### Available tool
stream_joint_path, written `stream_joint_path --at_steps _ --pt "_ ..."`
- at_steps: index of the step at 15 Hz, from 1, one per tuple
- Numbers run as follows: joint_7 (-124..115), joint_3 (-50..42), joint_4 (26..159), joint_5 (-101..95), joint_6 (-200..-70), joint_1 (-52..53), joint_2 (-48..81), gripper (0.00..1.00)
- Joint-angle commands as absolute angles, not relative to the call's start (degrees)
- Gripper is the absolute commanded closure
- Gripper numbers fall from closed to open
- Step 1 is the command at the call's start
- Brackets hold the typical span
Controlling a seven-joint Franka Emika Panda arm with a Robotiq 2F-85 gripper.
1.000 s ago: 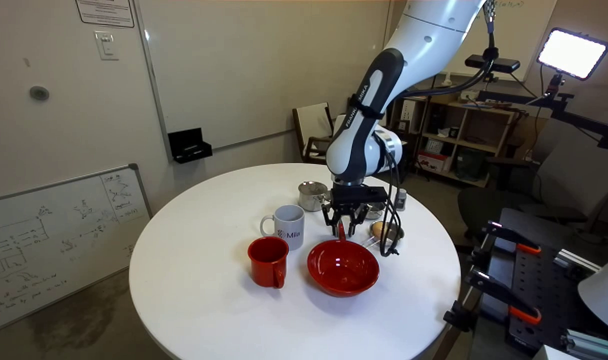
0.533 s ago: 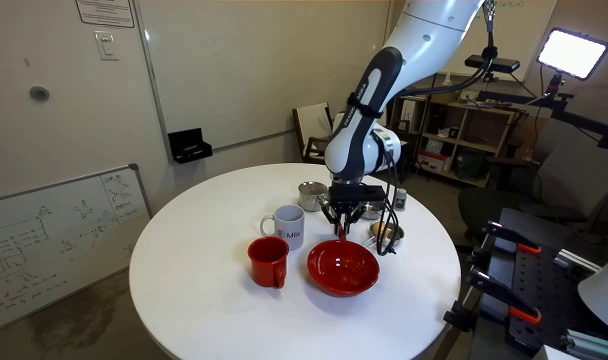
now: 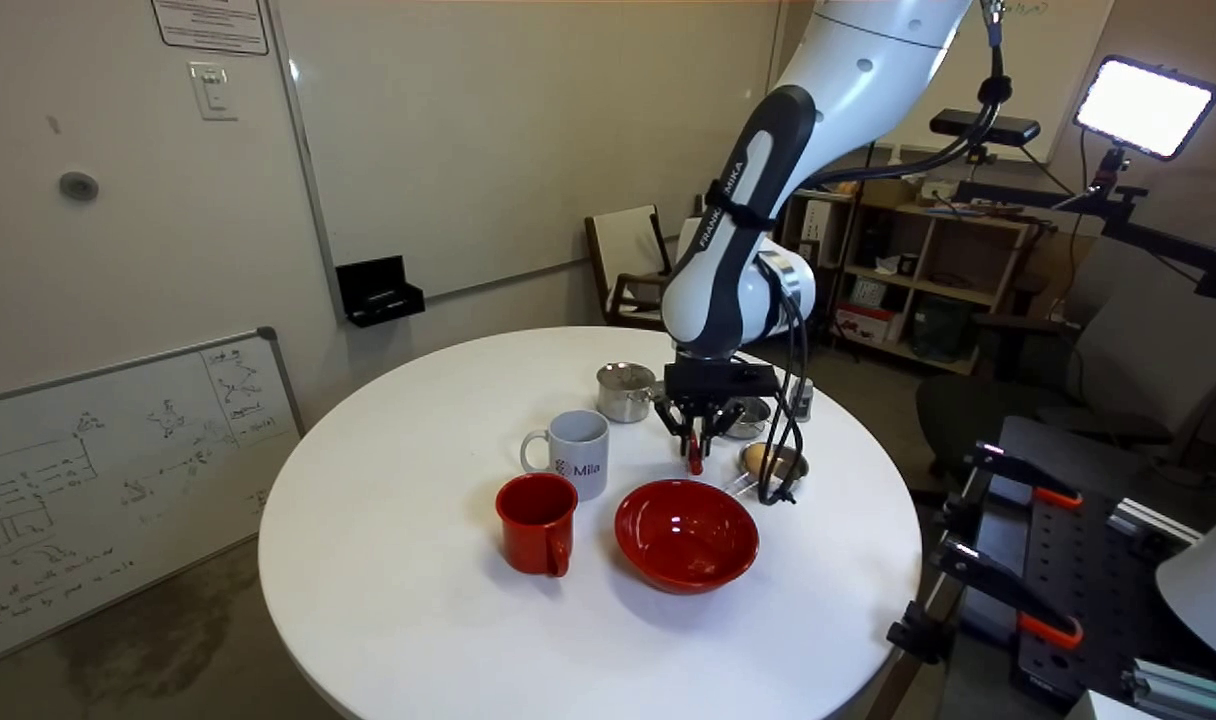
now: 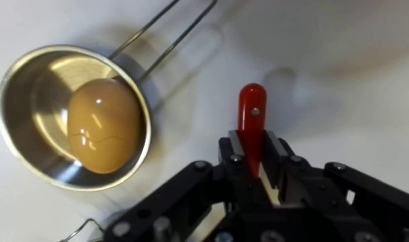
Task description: Move the folk
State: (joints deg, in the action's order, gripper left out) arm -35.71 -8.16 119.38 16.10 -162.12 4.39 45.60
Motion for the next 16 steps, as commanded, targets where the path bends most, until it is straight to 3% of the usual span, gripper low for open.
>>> stream_joint_path --at_steps 1,9,16 --pt "-37.5 -11.7 124.9 15.4 -163.8 8.1 40.0 0.95" --pt "-27.7 -13.4 124.8 2.3 -159.2 13.4 31.7 0.95" --pt "-10.1 -3.6 120.5 0.2 -154.3 6.5 30.5 0.95"
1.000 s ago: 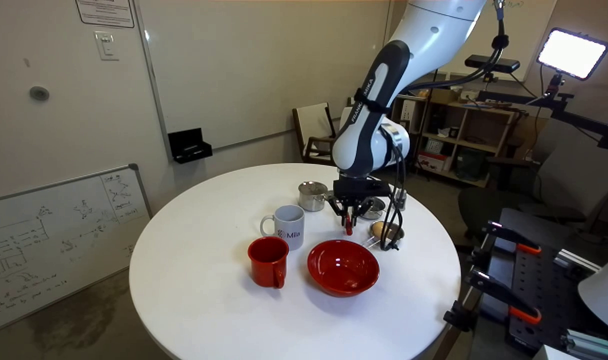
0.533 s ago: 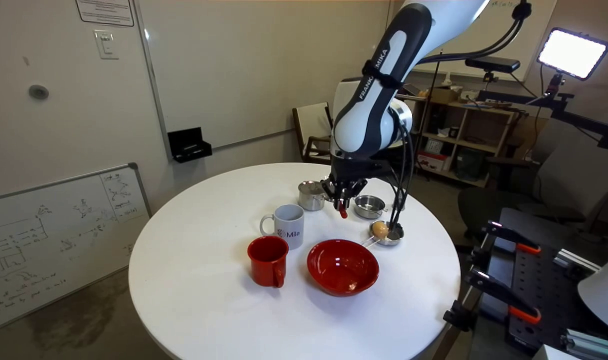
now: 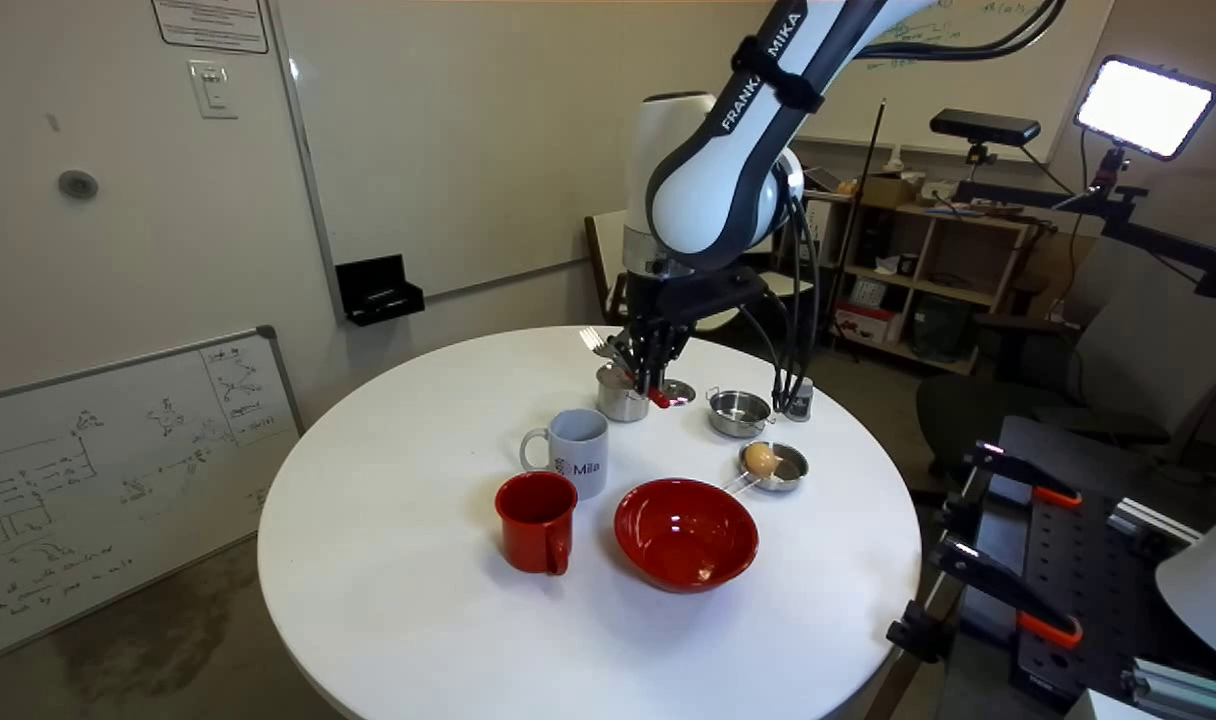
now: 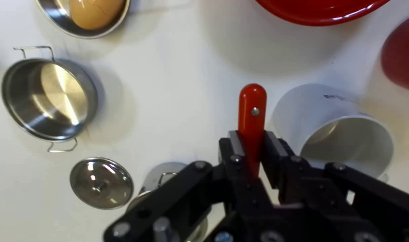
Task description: Move the folk
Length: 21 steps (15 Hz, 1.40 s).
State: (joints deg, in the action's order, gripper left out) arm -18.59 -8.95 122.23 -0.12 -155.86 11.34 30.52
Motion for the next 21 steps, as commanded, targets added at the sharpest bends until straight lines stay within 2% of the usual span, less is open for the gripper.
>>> stream_joint_path --at_steps 1,7,13,21 --pt "-6.6 -1.6 119.8 0.8 -154.4 4.7 31.1 0.95" --pt "12.5 5.1 114.2 -0.3 -148.1 -3.4 36.6 0.95" --pt "16.0 2.3 108.0 -3.4 -142.0 -3.3 42.8 0.95" --pt "13.7 1.7 102.1 -3.1 -142.5 -3.2 49.4 0.95"
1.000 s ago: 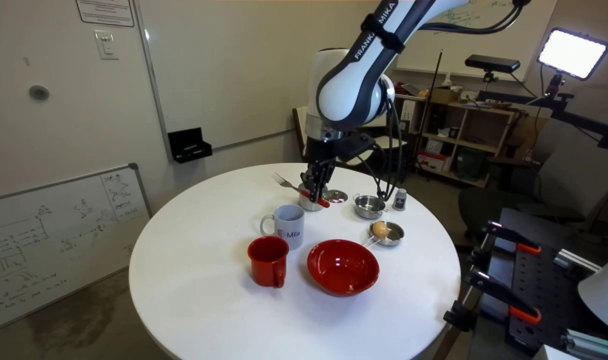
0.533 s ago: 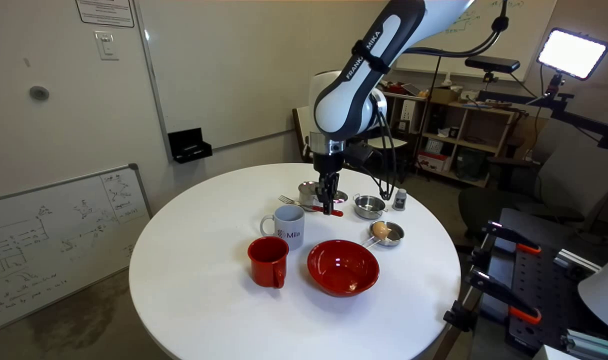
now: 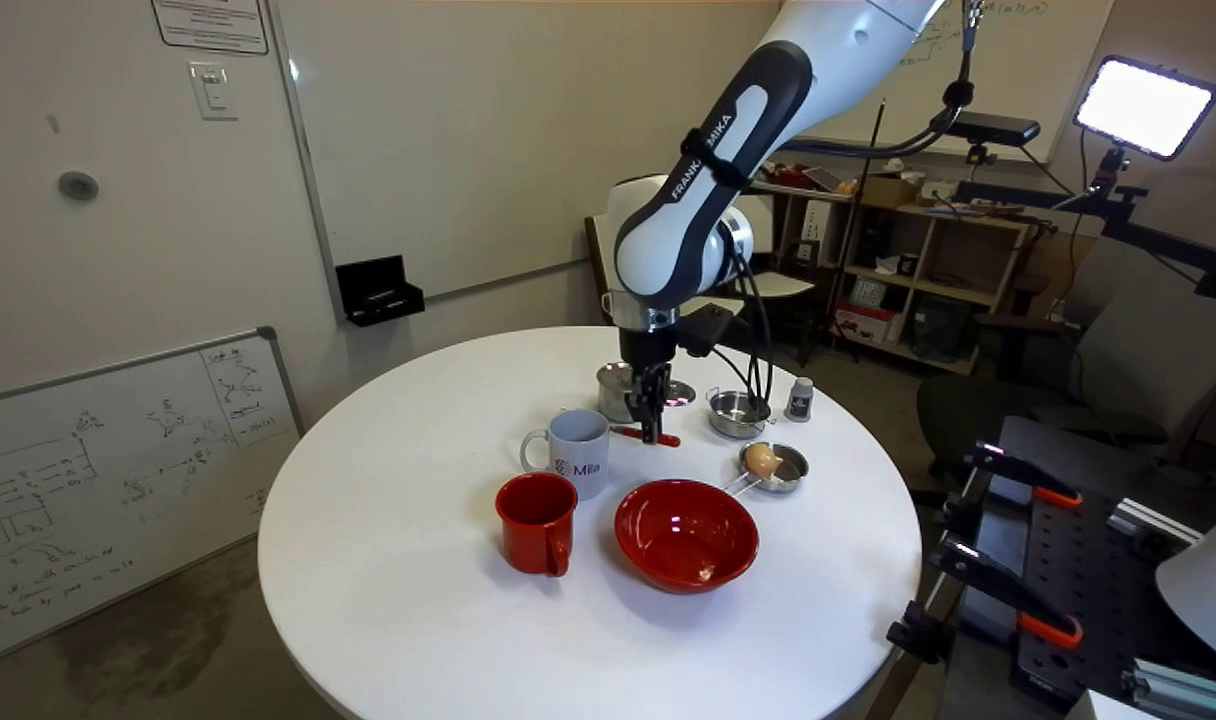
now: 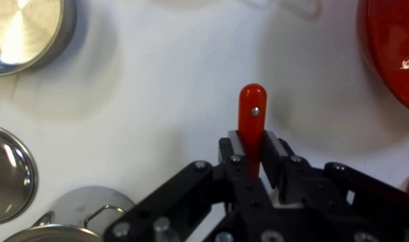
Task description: Move the folk
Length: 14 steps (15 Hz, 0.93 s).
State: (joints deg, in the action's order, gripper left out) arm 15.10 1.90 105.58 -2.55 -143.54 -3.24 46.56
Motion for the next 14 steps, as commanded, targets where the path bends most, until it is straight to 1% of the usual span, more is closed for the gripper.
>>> stream_joint_path --at_steps 1,9,10,11,14 --pt "13.2 1.6 101.6 -2.9 -142.7 -3.1 50.2 0.95" --pt "7.8 1.1 98.4 -2.0 -142.2 -2.6 54.7 0.95" --pt "7.3 1.0 98.2 -1.9 -142.2 -2.6 54.8 0.56" --pt "6.8 1.0 98.1 -1.9 -142.2 -2.5 54.9 0.55" --pt "5.4 0.7 98.4 -1.9 -142.5 -2.5 54.4 0.35"
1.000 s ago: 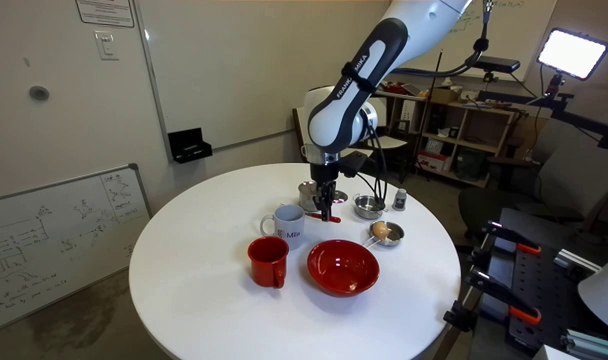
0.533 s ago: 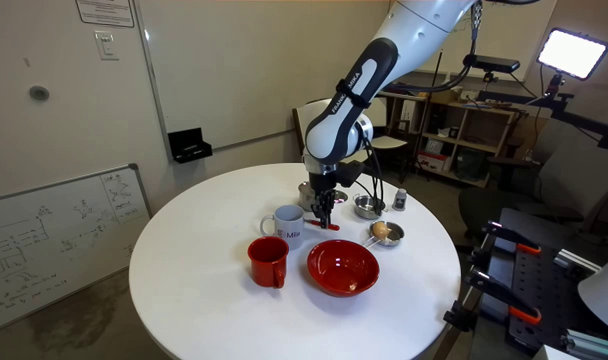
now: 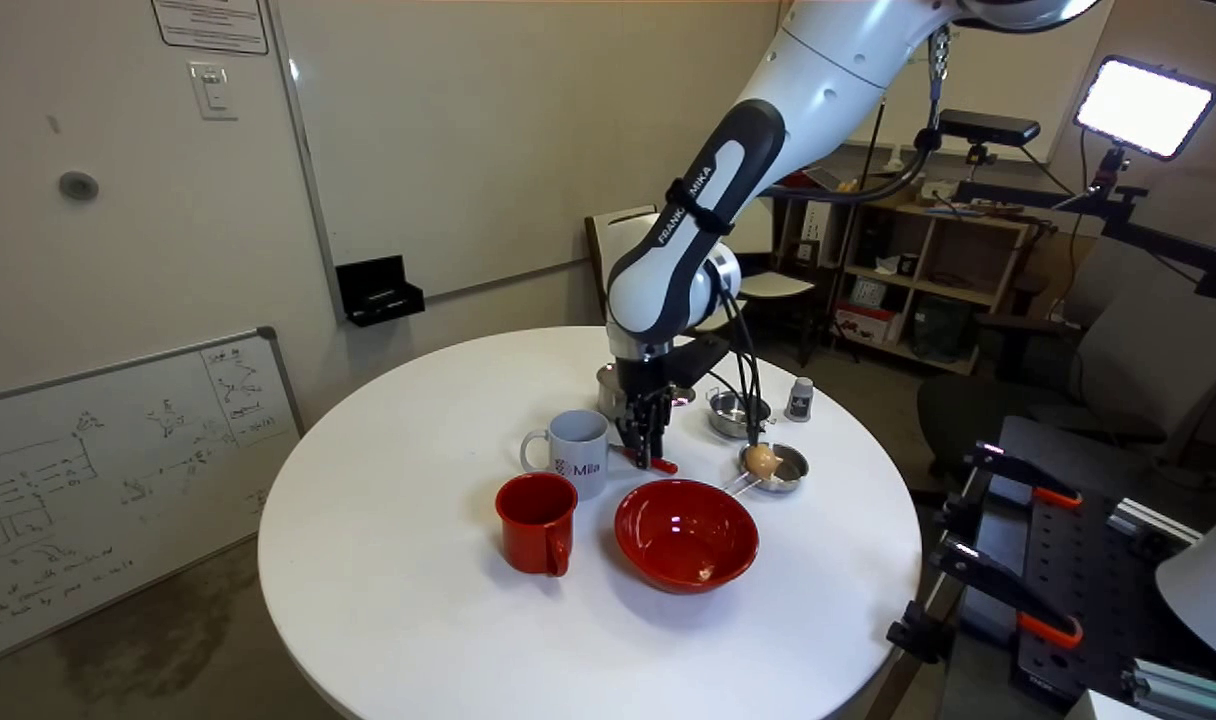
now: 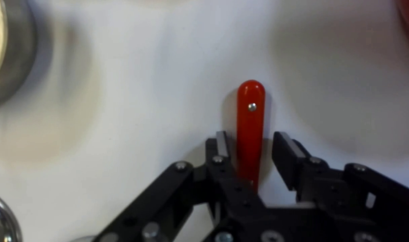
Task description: Move the folk
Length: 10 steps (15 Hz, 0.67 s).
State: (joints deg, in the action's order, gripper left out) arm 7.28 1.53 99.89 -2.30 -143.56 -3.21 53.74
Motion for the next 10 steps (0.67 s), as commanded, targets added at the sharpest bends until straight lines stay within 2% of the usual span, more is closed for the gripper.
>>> stream_joint_path --at_steps 1,5,10 --pt "4.9 0.5 98.7 -1.9 -142.6 -2.4 54.1 0.27" --pt "2.4 -1.3 101.5 -2.6 -143.5 -1.5 50.9 0.0" --pt "-2.1 -3.0 108.1 -1.8 -146.1 -0.9 43.0 0.0"
